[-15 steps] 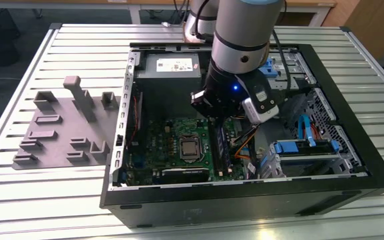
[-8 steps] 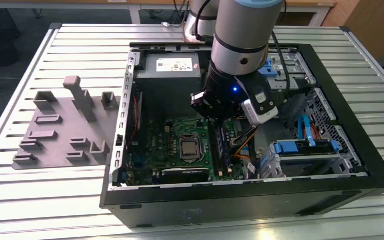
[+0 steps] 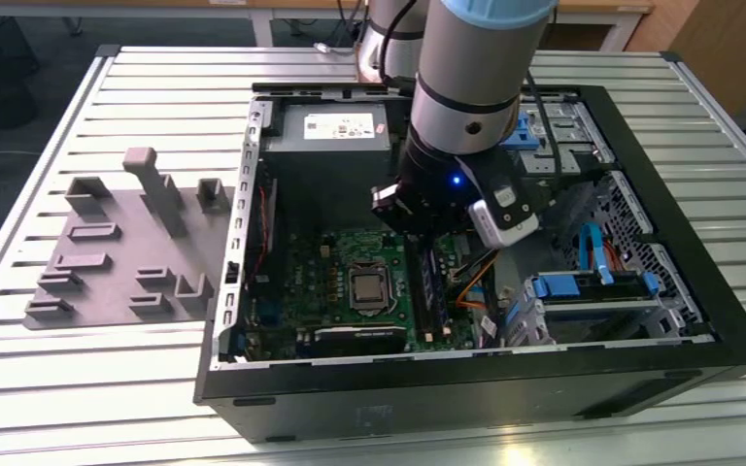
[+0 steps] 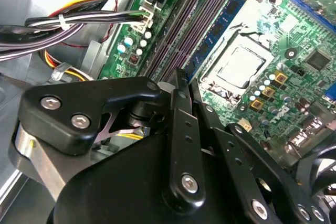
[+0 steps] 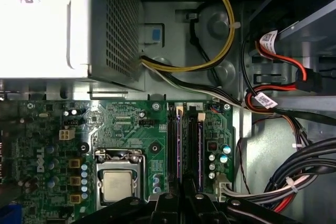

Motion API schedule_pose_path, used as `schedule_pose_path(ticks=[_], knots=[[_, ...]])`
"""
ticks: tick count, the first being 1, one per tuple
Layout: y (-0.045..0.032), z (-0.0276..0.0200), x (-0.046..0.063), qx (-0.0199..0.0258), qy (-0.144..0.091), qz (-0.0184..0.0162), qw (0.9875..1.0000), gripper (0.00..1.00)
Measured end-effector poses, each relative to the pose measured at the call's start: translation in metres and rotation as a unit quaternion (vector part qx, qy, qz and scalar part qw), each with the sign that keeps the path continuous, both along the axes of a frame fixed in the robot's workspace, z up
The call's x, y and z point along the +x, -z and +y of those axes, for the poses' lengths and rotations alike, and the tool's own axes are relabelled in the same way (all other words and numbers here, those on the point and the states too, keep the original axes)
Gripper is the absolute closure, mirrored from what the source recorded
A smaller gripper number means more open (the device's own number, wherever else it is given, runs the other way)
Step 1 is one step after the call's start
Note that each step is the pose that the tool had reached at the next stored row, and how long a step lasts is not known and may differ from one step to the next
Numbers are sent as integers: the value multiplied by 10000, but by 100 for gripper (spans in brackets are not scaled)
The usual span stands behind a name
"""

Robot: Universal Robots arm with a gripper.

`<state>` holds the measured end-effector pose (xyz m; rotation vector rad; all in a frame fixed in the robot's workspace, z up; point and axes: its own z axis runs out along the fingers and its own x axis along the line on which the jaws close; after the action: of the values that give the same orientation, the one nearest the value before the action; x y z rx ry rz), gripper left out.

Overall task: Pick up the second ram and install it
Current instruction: 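Insert the second ram into the second slot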

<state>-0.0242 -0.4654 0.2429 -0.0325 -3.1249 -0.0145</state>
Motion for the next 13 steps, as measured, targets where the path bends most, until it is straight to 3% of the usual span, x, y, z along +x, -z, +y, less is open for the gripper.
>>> schedule_pose_path(ticks=[6,13], knots=[[66,-11,12,-1,3,4,10000,86],[72,-15,12,0,3,5,10000,86]])
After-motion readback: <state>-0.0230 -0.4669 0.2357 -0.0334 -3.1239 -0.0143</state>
